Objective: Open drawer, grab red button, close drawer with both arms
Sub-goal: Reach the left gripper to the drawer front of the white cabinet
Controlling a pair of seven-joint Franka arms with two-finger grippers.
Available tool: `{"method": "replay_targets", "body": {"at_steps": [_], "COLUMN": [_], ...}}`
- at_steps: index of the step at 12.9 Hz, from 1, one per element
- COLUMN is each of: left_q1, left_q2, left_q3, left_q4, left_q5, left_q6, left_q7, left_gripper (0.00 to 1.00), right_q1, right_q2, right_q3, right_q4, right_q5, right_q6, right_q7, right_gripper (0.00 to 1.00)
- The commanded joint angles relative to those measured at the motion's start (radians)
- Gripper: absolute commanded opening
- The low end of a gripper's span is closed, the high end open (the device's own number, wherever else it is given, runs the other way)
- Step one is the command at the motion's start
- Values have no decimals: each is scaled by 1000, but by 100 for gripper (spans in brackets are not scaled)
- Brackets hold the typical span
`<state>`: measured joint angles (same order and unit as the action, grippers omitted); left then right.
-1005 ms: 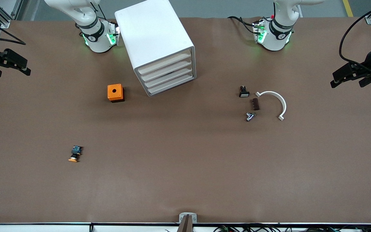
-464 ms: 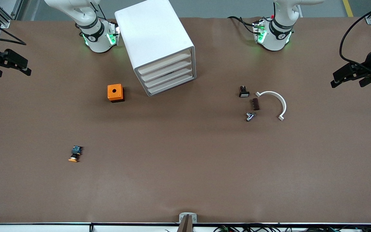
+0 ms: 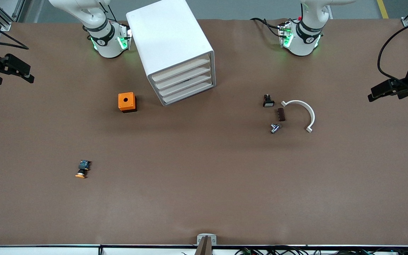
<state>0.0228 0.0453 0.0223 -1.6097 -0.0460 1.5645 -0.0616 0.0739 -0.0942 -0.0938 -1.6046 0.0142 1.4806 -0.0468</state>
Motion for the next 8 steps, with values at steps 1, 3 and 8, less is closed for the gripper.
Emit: {"method": "replay_targets", "body": {"at_steps": [1,3,8], "left_q1": [6,5,-85], "left_q2": [74,137,280], "left_q3": [-1,-1,-12], "left_q4": [14,14,19], "left_q5": [20,21,9], "left_q6": [-1,-1,-7], "left_q7": [11,6,-39], "left_gripper": [100,100,100], "right_q1": [-3,-3,-11], "right_q2": [-21,-21,-10], "right_q3": [0,0,-4], "right_q4": [-12,-9,20], "right_q5": [-2,-2,-3], "right_q6": [-2,-2,-2], "right_q7": [8,7,5], "right_gripper": [100,100,100]}}
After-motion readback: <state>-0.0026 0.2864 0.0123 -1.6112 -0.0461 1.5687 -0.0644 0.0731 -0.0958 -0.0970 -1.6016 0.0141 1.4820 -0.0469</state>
